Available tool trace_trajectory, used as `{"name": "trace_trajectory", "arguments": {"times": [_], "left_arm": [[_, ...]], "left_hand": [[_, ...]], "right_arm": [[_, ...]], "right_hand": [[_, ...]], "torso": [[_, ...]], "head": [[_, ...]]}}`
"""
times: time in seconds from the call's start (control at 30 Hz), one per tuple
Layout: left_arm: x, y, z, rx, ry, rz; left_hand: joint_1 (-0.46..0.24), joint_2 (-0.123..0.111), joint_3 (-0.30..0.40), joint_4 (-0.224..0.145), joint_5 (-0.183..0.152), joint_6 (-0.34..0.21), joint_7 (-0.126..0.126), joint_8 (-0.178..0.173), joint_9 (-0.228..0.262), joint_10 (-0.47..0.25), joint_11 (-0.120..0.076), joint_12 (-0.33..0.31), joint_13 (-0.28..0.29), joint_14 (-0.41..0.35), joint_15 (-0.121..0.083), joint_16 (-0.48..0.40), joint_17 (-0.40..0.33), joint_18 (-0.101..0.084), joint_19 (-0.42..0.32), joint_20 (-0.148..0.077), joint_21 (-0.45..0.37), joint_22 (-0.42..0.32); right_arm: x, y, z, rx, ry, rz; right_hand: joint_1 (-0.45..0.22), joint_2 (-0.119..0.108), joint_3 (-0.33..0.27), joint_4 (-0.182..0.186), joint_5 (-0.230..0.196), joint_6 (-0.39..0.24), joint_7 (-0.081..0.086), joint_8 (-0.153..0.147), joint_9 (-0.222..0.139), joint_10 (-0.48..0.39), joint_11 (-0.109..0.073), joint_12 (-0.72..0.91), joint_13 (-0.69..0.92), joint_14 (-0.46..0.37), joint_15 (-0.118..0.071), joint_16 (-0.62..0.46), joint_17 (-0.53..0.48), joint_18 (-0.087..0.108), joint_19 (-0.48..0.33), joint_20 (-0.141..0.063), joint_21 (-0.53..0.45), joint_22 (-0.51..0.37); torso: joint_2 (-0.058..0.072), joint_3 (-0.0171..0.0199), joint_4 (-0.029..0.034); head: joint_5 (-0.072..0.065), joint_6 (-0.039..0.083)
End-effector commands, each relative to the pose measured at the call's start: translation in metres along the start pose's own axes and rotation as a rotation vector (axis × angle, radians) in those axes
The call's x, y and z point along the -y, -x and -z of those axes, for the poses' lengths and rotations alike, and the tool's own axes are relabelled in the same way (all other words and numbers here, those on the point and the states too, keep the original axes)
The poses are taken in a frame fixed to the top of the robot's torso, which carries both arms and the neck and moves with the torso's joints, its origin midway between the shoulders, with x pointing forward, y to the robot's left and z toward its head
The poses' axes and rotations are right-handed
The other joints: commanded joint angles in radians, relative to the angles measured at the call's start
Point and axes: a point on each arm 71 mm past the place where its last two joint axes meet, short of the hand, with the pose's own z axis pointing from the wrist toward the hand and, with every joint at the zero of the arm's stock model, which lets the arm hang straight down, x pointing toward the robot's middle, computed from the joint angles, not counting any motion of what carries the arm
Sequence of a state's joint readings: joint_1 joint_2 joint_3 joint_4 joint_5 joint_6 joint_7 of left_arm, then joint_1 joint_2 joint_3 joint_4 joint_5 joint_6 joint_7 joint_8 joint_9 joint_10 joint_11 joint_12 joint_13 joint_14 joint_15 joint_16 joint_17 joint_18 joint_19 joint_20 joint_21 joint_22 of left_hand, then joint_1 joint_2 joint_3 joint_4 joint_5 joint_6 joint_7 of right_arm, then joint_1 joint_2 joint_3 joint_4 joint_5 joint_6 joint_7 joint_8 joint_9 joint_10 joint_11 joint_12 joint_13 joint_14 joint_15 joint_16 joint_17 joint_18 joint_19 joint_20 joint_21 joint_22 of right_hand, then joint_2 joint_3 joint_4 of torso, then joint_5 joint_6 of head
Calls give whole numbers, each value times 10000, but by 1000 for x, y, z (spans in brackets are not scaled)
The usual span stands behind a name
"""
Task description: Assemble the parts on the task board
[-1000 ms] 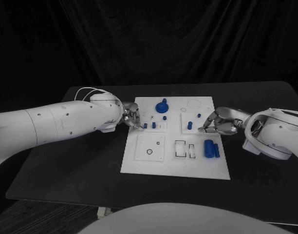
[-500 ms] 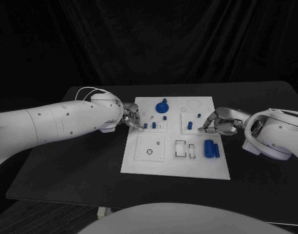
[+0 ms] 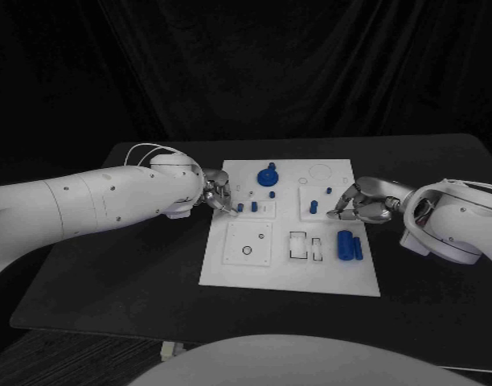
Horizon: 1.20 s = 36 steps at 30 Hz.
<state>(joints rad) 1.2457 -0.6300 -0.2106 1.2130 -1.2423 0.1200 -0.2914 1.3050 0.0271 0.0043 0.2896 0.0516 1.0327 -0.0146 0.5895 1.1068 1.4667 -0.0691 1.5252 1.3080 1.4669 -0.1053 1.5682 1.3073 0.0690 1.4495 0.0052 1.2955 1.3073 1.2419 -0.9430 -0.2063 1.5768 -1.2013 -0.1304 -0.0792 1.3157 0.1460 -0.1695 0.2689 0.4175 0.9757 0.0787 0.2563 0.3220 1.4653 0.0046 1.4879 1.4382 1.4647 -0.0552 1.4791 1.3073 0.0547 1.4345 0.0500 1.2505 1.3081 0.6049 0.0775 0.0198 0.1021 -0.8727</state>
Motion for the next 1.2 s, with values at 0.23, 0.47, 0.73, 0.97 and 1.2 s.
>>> {"name": "trace_trajectory", "arguments": {"times": [0.23,0.47,0.73,0.97,1.2], "left_arm": [[4,-3,-1,-101,-124,-15],[5,-4,-2,-203,-146,433],[4,-4,-2,-193,-113,661],[3,-4,-2,-181,-77,703],[2,-4,-1,-127,-46,735]], "left_hand": [[-50,199,-105,15,-40,-39,31,-91,-42,693,-5,-68,2246,1039,-44,26,2635,-99,-29,-16,-74,1847],[-257,301,-262,24,-40,-17,47,-167,-96,695,9,-64,2249,1039,-33,26,2635,-99,-34,-8,-77,1846],[-257,313,-265,19,-40,-16,44,-172,-100,686,9,-78,2239,1039,-33,26,2635,-95,-42,-8,-95,1841],[-237,345,-266,3,-38,-16,36,-186,-108,672,7,-98,2224,1039,-32,26,2635,-90,-52,-6,-115,1835],[-200,400,-266,-5,-39,-33,34,-217,-123,657,5,-120,2209,1039,-32,26,2635,-85,-63,-5,-138,1828]], "right_arm": [[1,-2,0,-86,-111,3],[1,-2,0,-95,-115,2],[1,-2,0,-108,-119,2],[1,-2,0,-119,-120,2],[1,-2,0,-131,-118,2]], "right_hand": [[485,328,40,-74,72,29,-24,-57,-12,47,-55,-38,-540,525,-73,-53,717,192,-96,-8,-43,1636],[585,313,80,-122,173,28,-24,-59,-12,44,-56,-37,-538,522,-75,-57,710,193,-98,-10,-59,1635],[643,299,105,-147,261,27,-23,-61,-13,40,-56,-39,-542,521,-75,-58,707,193,-97,-12,-66,1635],[660,295,112,-156,284,26,-24,-62,-13,36,-57,-43,-549,520,-75,-60,703,192,-96,-12,-64,1637],[705,289,134,-178,343,24,-25,-63,-13,37,-57,-41,-545,518,-76,-62,699,196,-101,-13,-81,1633]], "torso": [[-1,0,1],[0,0,1],[0,-2,5],[1,-1,4],[0,0,3]], "head": [[-5,1],[-14,1],[-19,1],[-13,1],[-17,1]]}}
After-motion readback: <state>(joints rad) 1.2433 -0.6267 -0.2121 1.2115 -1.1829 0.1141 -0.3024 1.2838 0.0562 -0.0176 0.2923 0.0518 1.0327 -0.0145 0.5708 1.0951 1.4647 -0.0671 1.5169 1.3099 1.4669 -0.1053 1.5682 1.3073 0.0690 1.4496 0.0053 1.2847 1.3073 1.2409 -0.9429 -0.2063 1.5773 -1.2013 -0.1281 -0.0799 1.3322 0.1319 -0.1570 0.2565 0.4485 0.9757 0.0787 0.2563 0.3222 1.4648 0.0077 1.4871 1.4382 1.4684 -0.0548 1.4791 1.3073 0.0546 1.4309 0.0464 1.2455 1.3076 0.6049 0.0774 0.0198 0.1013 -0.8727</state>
